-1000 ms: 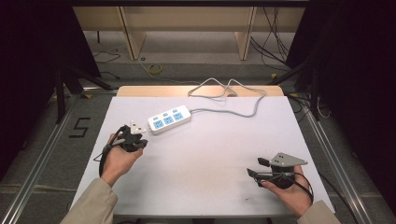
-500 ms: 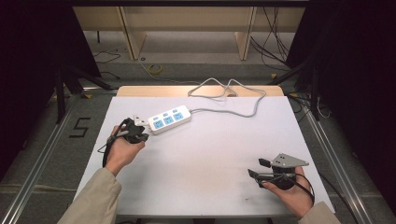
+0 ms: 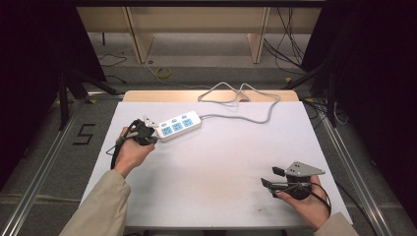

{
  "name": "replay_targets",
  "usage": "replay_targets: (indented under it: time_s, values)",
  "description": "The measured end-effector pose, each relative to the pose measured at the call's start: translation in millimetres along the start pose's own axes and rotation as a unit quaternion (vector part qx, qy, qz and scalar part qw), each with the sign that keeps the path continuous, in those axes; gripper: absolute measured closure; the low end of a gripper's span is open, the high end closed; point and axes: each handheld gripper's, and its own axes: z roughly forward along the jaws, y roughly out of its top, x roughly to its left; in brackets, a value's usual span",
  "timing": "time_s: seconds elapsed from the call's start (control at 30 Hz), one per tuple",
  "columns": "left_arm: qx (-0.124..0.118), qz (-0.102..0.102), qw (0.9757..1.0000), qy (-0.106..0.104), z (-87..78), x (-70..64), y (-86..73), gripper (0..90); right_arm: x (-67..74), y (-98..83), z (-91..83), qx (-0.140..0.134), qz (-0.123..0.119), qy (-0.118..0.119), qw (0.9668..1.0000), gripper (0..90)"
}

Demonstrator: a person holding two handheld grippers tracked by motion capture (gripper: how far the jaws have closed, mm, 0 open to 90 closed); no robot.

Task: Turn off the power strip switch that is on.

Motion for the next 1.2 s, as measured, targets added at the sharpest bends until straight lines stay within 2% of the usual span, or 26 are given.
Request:
replay_targets:
  time_s: [0.37, 0.7, 0.9, 1.0, 1.03, 1.2]
  values:
    - [0.009, 0.005, 0.9999, 0.002, 9.3, 6.4, 13.9, 89.7, 0.4, 0.1, -0.3, 0.0, 0.0, 0.0, 1.0, 38.1]
    - [0.006, 0.015, 0.9999, 0.006, 16.3, 14.5, 29.2, 89.7, 0.3, 0.0, 0.4, 0.0, 0.0, -0.001, 1.0, 38.0]
    - [0.016, 0.022, 0.9996, 0.008, 23.3, 17.3, 34.2, 89.7, -0.5, -0.2, 0.0, 0.001, 0.002, -0.004, 1.0, 38.1]
    - [0.013, 0.016, 0.9998, 0.006, 26.7, 17.4, 36.5, 89.7, -0.1, -0.2, 0.5, 0.002, 0.002, -0.003, 1.0, 38.0]
    - [0.016, 0.022, 0.9996, 0.006, 27.0, 18.5, 37.9, 89.7, 0.1, -0.2, 0.6, 0.002, 0.001, -0.003, 1.0, 38.1]
    - [0.02, 0.025, 0.9995, 0.008, 28.8, 20.5, 41.3, 89.8, -0.3, 0.2, -0.2, 0.001, -0.001, -0.001, 1.0, 38.1]
